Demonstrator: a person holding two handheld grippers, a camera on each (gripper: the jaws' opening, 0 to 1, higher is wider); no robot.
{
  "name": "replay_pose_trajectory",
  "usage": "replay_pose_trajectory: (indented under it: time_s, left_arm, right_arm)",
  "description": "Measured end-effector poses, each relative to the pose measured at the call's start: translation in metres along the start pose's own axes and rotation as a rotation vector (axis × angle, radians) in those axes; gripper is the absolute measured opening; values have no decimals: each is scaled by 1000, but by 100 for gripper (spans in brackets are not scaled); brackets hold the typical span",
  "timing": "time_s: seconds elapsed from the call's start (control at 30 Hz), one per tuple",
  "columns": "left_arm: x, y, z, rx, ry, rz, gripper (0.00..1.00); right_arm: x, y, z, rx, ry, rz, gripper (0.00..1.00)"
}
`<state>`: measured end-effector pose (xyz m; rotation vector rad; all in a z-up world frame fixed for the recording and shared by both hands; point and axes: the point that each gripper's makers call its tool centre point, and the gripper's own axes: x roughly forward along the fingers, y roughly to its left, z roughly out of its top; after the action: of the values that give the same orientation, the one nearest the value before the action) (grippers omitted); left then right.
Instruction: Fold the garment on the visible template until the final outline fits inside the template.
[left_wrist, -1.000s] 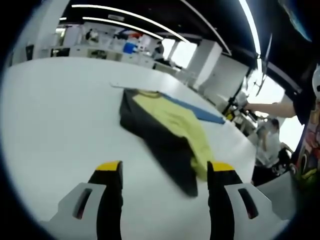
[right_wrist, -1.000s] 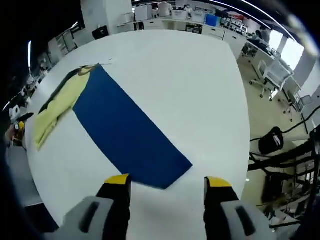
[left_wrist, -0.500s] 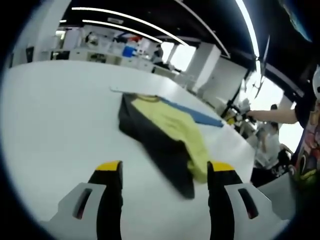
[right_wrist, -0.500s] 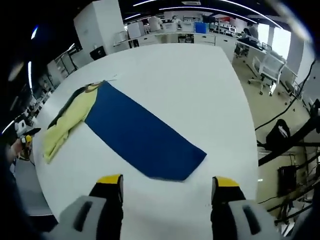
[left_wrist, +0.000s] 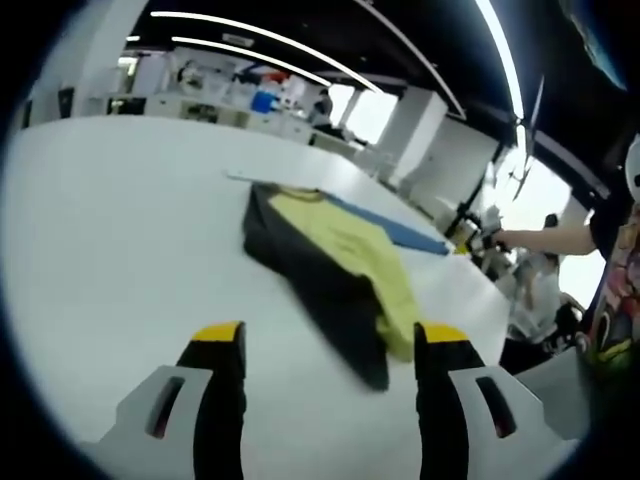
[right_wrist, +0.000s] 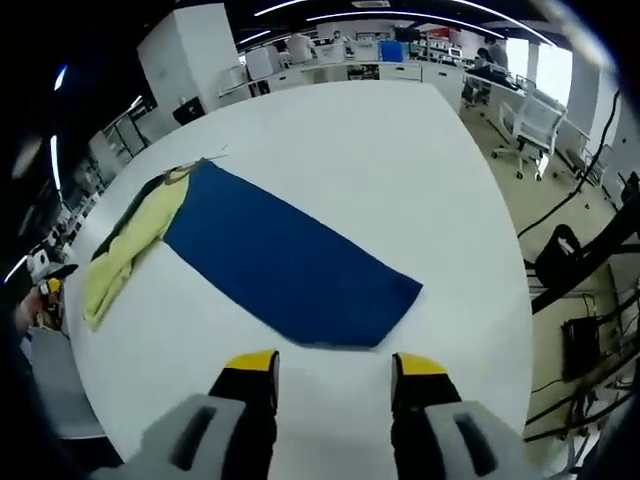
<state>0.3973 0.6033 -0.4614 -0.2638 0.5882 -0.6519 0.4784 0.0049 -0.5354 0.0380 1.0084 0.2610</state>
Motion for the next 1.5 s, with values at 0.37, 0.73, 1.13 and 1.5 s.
replay_pose_trajectory:
  time_s: [0.37, 0.73, 1.13, 1.5]
  left_arm:
    - [2, -5, -4, -7, 9, 1, 64]
    - [-1, 10, -8, -14, 10, -1, 64]
    - [0, 10, -6, -17, 1, -2, 64]
    - [1, 6, -8, -19, -1, 3, 63]
  right_arm:
    - [7, -11, 11, 72, -45, 0, 15]
    - [-1, -2, 28, 87, -89, 5, 4]
    - [-4, -3, 19, 97, -50, -12, 0]
    - [1, -5, 12, 127, -29, -69, 0]
